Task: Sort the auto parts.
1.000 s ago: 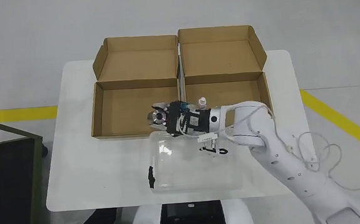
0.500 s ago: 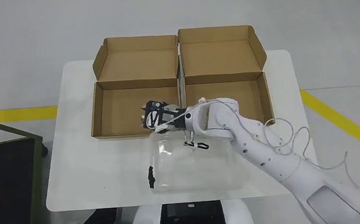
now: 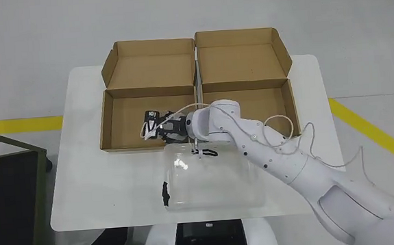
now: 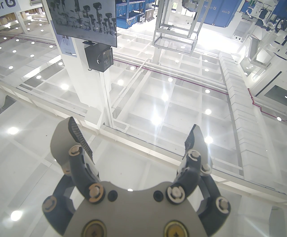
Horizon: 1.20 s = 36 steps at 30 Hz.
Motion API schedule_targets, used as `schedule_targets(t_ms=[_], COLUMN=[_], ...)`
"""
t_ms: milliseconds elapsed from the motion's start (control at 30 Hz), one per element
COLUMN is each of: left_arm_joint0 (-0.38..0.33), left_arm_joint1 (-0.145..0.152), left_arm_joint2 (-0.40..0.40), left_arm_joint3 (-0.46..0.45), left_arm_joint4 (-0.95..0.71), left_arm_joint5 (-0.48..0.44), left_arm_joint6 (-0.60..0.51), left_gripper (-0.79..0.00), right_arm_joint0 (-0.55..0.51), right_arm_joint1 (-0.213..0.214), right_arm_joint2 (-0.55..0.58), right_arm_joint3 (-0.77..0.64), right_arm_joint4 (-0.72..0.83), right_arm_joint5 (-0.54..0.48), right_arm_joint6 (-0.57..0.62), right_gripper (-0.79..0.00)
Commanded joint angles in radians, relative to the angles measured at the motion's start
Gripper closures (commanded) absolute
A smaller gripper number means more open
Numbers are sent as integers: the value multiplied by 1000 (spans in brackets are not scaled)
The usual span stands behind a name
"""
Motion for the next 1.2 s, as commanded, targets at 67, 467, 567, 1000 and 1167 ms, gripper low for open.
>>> schedule_targets(t_ms=[67, 467, 567, 1000, 1167], left_arm_joint0=[0, 0, 0, 0, 0], left_arm_joint1=[0, 0, 0, 0, 0], left_arm_joint2=[0, 0, 0, 0, 0], left_arm_joint3=[0, 0, 0, 0, 0], left_arm_joint4=[0, 0, 0, 0, 0], left_arm_joint5=[0, 0, 0, 0, 0], left_arm_joint6=[0, 0, 0, 0, 0], left_gripper=[-785, -785, -785, -785, -785], right_arm_joint0=[29, 101, 112, 135, 140], right_arm_joint1=[-31, -123, -141, -206, -222], right_arm_joint2=[-26, -88, -98, -122, -120], right_arm_joint3=[54, 194, 228, 342, 370], right_arm_joint4=[3, -1, -8, -50, -65], right_arm_joint5=[-7, -33, -39, -53, -59], right_arm_joint6=[11, 58, 61, 81, 77], right_gripper=[0, -15, -34, -259, -360])
